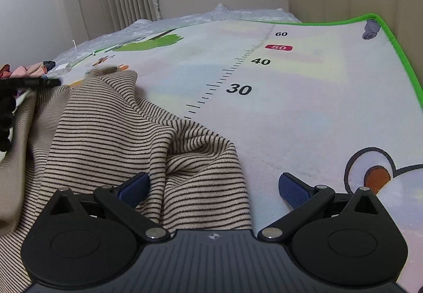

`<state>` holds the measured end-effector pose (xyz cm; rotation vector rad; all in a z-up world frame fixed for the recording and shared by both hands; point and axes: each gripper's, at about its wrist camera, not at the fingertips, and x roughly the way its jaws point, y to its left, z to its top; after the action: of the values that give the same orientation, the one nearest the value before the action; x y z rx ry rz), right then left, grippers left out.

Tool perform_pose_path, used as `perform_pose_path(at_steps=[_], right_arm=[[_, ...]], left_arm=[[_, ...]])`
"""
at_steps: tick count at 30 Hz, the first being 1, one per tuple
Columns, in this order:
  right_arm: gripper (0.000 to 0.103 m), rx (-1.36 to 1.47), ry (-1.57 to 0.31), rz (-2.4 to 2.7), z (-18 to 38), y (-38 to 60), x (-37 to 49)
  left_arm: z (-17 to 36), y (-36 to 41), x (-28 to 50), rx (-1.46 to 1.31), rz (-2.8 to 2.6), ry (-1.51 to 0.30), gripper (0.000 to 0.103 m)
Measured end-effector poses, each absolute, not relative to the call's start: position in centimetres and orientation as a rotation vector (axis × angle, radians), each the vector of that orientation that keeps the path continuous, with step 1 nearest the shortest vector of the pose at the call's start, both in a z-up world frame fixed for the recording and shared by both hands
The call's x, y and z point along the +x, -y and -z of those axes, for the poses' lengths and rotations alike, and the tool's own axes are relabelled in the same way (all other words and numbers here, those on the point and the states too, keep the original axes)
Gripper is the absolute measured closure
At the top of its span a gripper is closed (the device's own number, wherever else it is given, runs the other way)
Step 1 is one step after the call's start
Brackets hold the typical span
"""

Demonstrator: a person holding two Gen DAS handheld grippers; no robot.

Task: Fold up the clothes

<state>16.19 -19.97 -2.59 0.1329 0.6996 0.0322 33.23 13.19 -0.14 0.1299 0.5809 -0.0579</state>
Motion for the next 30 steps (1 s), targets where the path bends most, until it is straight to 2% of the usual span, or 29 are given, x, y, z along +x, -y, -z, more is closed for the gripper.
perform_pose_path(at_steps=[2, 3, 6, 8, 9, 10, 12, 14, 16, 18, 19, 21, 25, 30], right_arm=[[0.000, 0.137, -0.701, -0.033, 2.5, 20.1, 16.3], [0.000, 0.138, -0.704, -0.032, 2.5, 20.1, 16.4], [0.000, 0.138, -0.724, -0.027, 2.4, 20.0, 16.9], [0.000, 0.146, -0.757, -0.028, 2.2, 20.2, 17.6], [0.000, 0.144, -0.779, -0.030, 2.1, 20.2, 17.9], [0.000, 0.139, -0.803, -0.034, 1.9, 20.2, 18.3], [0.000, 0.132, -0.840, -0.037, 1.4, 20.2, 18.8], [0.000, 0.137, -0.830, -0.019, 0.5, 19.8, 18.6], [0.016, 0.078, -0.733, -0.017, -1.3, 17.9, 17.6], [0.021, -0.029, -0.623, -0.056, -3.1, 14.7, 16.5], [0.032, -0.072, -0.595, -0.082, -3.6, 13.0, 16.3], [0.046, -0.132, -0.571, -0.130, -3.9, 10.0, 16.3], [0.045, -0.224, -0.589, -0.151, -2.1, 6.5, 18.7], [0.046, -0.229, -0.646, -0.087, 0.6, 6.7, 21.3]], left_arm=[[1.1, -16.1, 33.3, 0.008, 0.033, -0.638, 0.094], [1.3, -17.3, 33.1, -0.051, 0.033, -0.651, 0.088], [0.1, -18.8, 30.9, -0.125, 0.083, -0.614, 0.049], [-0.9, -19.1, 29.0, -0.189, 0.125, -0.578, 0.041], [-1.4, -19.2, 28.1, -0.225, 0.148, -0.561, 0.032], [-1.8, -19.3, 27.1, -0.269, 0.179, -0.541, 0.018], [-2.0, -19.1, 25.5, -0.347, 0.252, -0.508, 0.004], [-1.4, -18.4, 24.4, -0.380, 0.312, -0.503, 0.003], [-0.2, -17.4, 23.9, -0.362, 0.326, -0.529, 0.000], [1.5, -16.4, 24.1, -0.336, 0.313, -0.583, 0.000], [2.1, -16.3, 24.3, -0.331, 0.307, -0.590, 0.000], [2.3, -16.2, 24.6, -0.332, 0.303, -0.598, 0.000], [2.5, -16.2, 24.5, -0.320, 0.300, -0.589, 0.000], [2.5, -16.4, 24.0, -0.324, 0.286, -0.584, 0.000]])
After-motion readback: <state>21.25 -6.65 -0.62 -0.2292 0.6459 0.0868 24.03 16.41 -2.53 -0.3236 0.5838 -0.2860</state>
